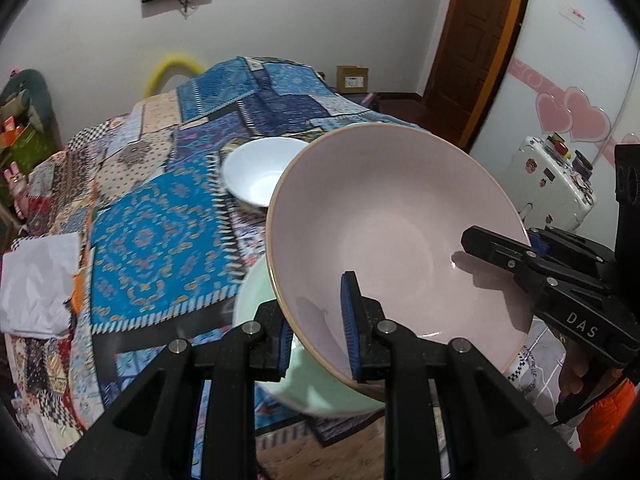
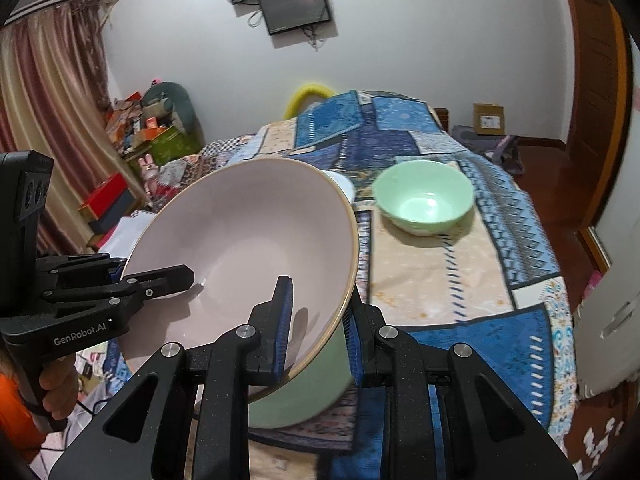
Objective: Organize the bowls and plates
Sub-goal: 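Lift the pale pink bowl with both grippers and carry it over the plates, then lower the pale pink bowl onto the mint green plate with both grippers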
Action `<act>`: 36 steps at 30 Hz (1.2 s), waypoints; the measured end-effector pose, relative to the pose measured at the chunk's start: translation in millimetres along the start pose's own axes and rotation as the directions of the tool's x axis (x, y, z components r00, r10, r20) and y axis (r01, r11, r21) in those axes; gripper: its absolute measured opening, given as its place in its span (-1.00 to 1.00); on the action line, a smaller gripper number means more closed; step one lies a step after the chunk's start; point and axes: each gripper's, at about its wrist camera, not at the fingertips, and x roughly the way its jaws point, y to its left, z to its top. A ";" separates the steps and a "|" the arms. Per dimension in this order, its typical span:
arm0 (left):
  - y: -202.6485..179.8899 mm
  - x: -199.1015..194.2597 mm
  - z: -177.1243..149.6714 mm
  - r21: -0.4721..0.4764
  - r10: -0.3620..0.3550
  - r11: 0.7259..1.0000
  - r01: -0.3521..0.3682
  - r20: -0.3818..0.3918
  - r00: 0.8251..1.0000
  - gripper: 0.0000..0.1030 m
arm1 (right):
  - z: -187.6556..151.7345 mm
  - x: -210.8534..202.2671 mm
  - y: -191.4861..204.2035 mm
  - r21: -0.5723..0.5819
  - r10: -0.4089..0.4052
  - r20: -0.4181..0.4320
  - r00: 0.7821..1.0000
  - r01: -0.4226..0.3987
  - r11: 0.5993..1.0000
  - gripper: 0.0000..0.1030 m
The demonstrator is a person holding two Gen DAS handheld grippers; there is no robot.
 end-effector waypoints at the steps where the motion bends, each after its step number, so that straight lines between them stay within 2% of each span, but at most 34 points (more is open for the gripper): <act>1: 3.5 -2.3 -1.4 -0.005 0.004 1.000 -0.004 0.001 1.000 -0.58 | 0.0 1.7 5.7 -0.006 0.008 -0.002 1.000 -0.008 1.000 -0.57; 22: 101.4 -54.8 -61.0 -0.139 0.137 0.981 -0.136 -0.002 0.991 -0.58 | -4.3 42.0 98.3 -0.121 0.154 -0.076 0.985 -0.163 0.979 -0.57; 28: 126.9 -56.5 -74.2 -0.177 0.160 0.971 -0.161 -0.021 0.987 -0.58 | -6.8 58.4 117.8 -0.142 0.183 -0.112 0.977 -0.198 0.970 -0.57; 36: 152.0 -46.0 -93.8 -0.216 0.155 0.962 -0.165 -0.064 0.986 -0.58 | -16.0 78.0 137.8 -0.164 0.187 -0.172 0.967 -0.216 0.963 -0.57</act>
